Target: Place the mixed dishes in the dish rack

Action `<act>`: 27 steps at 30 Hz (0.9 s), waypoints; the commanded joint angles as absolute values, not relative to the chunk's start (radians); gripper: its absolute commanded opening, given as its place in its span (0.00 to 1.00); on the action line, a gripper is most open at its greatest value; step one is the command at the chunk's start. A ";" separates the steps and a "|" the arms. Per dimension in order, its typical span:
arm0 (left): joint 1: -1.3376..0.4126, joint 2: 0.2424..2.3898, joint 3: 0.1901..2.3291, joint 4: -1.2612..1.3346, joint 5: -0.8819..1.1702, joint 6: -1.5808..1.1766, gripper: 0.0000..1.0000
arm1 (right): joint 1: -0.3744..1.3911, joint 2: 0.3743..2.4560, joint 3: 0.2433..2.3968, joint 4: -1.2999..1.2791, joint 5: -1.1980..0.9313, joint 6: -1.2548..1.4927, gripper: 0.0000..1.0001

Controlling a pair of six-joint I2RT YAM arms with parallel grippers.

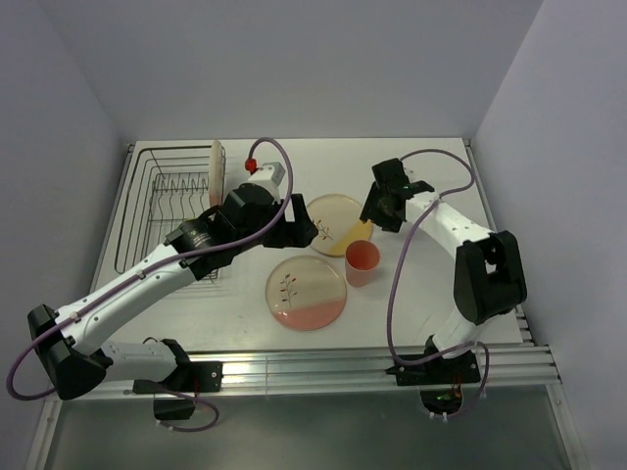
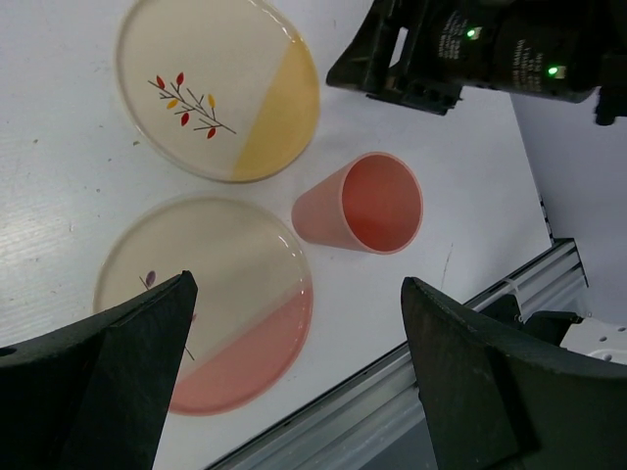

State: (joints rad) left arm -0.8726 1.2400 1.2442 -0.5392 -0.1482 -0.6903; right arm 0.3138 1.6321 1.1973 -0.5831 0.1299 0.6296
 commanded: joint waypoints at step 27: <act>-0.900 1.293 1.361 -0.557 -0.167 -0.663 0.91 | 0.364 1.871 1.086 -0.331 0.167 0.771 0.28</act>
State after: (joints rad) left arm -0.8928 1.3136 1.3418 -0.5667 -0.1555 -0.6739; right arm 0.3328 1.8347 1.1267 -0.3645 0.1116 0.7277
